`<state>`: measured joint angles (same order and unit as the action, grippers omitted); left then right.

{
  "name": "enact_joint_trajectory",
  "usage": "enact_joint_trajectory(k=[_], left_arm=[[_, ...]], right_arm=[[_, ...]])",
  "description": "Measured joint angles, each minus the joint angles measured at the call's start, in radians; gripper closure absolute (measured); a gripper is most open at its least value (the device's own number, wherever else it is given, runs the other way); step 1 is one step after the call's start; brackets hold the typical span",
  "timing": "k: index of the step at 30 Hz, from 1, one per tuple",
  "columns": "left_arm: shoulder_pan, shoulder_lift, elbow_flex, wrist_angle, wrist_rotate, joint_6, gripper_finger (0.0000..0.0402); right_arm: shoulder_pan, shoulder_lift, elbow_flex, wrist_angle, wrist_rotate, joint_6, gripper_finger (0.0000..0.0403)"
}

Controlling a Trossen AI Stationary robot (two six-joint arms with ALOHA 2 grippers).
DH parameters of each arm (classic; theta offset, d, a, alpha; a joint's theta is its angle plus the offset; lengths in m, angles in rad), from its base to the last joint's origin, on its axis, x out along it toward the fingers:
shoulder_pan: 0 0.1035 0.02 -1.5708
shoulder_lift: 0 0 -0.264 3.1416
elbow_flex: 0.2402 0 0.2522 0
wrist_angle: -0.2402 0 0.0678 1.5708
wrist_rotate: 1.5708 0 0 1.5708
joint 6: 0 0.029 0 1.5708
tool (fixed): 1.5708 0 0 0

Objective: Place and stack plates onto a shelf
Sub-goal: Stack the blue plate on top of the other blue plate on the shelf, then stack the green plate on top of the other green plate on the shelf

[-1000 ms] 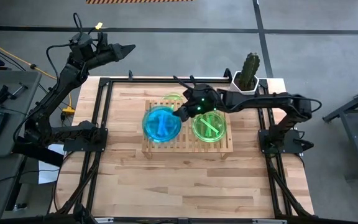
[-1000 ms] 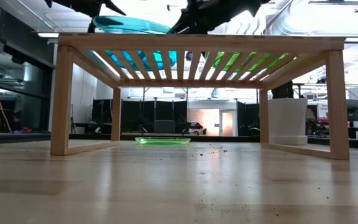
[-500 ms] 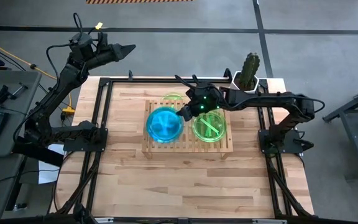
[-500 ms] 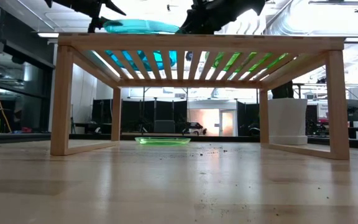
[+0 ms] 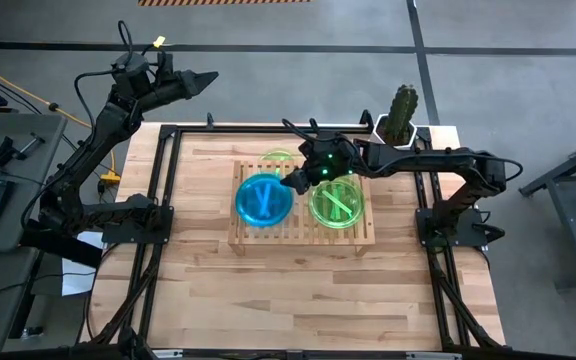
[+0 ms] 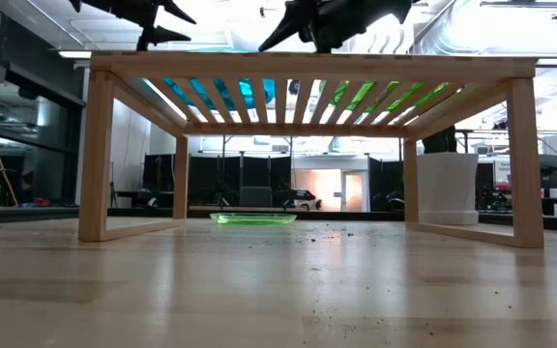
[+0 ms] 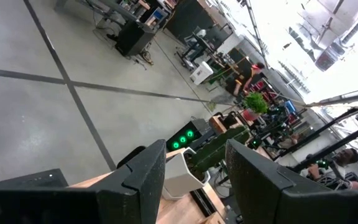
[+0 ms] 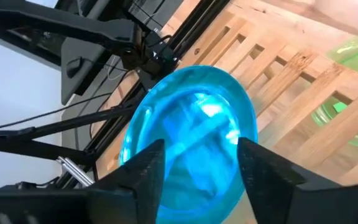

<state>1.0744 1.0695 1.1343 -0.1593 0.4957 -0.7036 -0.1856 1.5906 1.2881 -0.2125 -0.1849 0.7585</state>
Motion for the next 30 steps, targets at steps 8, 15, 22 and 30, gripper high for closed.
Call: enact_joint_trajectory(k=[8,15,22,30], left_arm=[[0.0,0.0,0.0,0.001,0.0,0.003,0.0243],[0.001,0.06,0.004,0.006,0.002,0.019,0.0243],[0.022,0.4,0.135,-0.116,0.222,0.058,0.0243],[-0.035,0.691,0.186,-0.444,0.239,0.266,0.0243]], right_arm=[[-0.035,-0.019,0.039,-0.004,-0.019,-0.098,0.0201],[-0.088,-0.132,0.179,-0.3,0.042,-0.304,0.0201],[-0.115,-0.255,0.195,-0.463,0.174,-0.312,0.0202],[-0.103,-0.311,0.195,-0.589,0.212,-0.266,0.0202]])
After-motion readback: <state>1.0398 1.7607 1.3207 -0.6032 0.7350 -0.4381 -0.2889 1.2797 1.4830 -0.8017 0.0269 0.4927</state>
